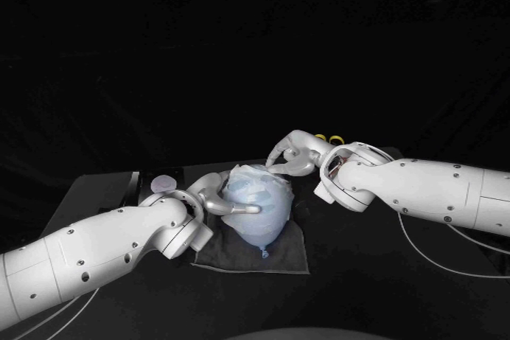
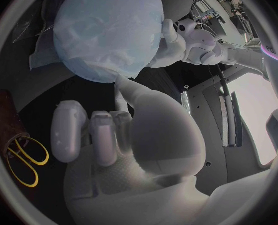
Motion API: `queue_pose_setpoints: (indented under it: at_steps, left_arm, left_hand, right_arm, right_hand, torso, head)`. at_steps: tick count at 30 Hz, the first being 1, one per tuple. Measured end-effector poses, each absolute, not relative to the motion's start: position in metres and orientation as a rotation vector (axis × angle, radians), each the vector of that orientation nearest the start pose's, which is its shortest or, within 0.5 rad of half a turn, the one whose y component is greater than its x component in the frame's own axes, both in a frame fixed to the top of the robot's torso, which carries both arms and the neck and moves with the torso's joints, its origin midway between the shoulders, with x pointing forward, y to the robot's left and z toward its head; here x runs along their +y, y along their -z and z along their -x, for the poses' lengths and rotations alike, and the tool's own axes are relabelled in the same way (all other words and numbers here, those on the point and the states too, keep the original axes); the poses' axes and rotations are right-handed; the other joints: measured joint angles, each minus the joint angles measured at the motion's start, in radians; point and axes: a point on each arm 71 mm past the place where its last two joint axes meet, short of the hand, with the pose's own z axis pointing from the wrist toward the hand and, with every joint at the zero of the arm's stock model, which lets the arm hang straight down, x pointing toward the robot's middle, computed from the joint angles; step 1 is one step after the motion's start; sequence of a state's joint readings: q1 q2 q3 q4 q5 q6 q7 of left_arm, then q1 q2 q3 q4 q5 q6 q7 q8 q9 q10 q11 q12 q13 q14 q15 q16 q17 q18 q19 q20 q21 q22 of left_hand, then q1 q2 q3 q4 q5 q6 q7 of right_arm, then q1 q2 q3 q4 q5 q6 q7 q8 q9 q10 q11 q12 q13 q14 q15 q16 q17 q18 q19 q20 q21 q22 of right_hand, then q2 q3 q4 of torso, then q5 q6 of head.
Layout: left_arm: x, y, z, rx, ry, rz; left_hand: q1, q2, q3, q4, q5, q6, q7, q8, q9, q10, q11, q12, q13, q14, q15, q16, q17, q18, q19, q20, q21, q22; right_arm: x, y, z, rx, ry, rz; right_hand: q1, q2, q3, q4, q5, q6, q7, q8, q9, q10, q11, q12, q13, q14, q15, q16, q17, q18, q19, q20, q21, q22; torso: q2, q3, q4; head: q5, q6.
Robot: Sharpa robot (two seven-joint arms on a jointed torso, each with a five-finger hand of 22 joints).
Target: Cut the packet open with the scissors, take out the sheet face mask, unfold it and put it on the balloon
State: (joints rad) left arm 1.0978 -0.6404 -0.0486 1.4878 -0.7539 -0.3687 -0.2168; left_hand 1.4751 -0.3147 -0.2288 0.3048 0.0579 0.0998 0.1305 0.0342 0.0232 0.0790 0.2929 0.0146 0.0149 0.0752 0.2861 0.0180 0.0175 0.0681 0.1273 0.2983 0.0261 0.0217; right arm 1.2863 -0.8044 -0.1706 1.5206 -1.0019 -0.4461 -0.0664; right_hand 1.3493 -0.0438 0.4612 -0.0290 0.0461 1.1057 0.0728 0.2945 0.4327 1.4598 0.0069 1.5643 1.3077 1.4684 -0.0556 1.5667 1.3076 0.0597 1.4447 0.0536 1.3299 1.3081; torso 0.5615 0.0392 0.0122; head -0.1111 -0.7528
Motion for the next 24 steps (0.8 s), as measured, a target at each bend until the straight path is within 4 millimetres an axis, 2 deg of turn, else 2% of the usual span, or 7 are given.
queue_pose_setpoints:
  at_steps: [8,19,21,23,24]
  left_arm:
    - [0.12,0.252,-0.463,2.006,0.974,0.61]
    - [0.12,0.252,-0.463,2.007,0.973,0.608]
    - [0.12,0.252,-0.463,2.007,0.973,0.608]
    - [0.12,0.252,-0.463,2.007,0.973,0.607]
    - [0.12,0.252,-0.463,2.007,0.973,0.607]
  left_hand:
    - [0.0,0.0,0.0,0.0,0.0,0.0,0.0,0.0,0.0,0.0,0.0,0.0,0.0,-0.004,0.004,0.0,0.0,0.0,0.0,0.0,0.0,0.0]
    - [0.0,0.0,0.0,0.0,0.0,0.0,0.0,0.0,0.0,0.0,0.0,0.0,0.0,-0.004,0.004,0.0,0.0,0.0,0.0,0.0,0.0,0.0]
    - [0.0,0.0,0.0,0.0,0.0,0.0,0.0,0.0,0.0,0.0,0.0,0.0,0.0,-0.004,0.004,0.0,0.0,0.0,0.0,0.0,0.0,0.0]
    - [0.0,0.0,0.0,0.0,0.0,0.0,0.0,0.0,0.0,0.0,0.0,0.0,0.0,-0.004,0.004,0.0,0.0,0.0,0.0,0.0,0.0,0.0]
    - [0.0,0.0,0.0,0.0,0.0,0.0,0.0,0.0,0.0,0.0,0.0,0.0,0.0,-0.004,0.004,0.0,0.0,0.0,0.0,0.0,0.0,0.0]
  right_arm:
    - [-0.201,0.189,-0.494,1.684,-0.809,-0.292]
    - [-0.203,0.19,-0.498,1.673,-0.797,-0.322]
    - [-0.203,0.19,-0.498,1.676,-0.798,-0.33]
    - [-0.205,0.19,-0.497,1.683,-0.803,-0.341]
    - [-0.205,0.19,-0.496,1.687,-0.807,-0.345]
  right_hand:
    - [-0.005,0.005,0.017,-0.008,0.0,-0.002,-0.001,0.003,0.008,0.0,0.0,0.003,0.0,0.0,0.0,-0.001,0.001,0.0,0.002,-0.002,0.004,0.0]
    - [-0.013,0.004,0.032,-0.015,-0.002,-0.005,-0.003,0.011,0.012,0.0,0.0,0.003,0.0,0.0,0.0,0.001,0.0,0.0,0.003,-0.003,0.004,-0.001]
    - [-0.042,0.006,0.039,-0.009,-0.002,-0.038,0.005,0.014,0.024,0.0,0.0,0.003,0.0,0.0,0.0,0.001,0.0,0.0,0.0,-0.007,-0.008,0.0]
    - [-0.109,-0.004,0.011,0.025,-0.001,-0.089,0.027,-0.02,0.017,0.001,0.004,0.003,0.0,-0.003,0.006,0.001,0.0,0.0,-0.005,-0.002,-0.015,0.0]
    - [-0.142,-0.019,-0.007,0.046,-0.001,-0.108,0.036,-0.038,0.007,-0.005,0.01,0.003,0.0,-0.003,0.015,0.001,0.0,0.0,-0.01,0.002,-0.015,0.0]
  torso:
    - [0.0,0.0005,-0.0001]
    - [0.0,0.0,0.0001]
    - [0.0,0.0,0.0004]
    - [0.0,-0.0001,0.0004]
    - [0.0,-0.0006,0.0004]
  head:
    - [0.0,-0.002]
    - [0.0,-0.002]
    - [0.0,-0.001]
    - [-0.001,0.0]
    - [-0.001,0.0]
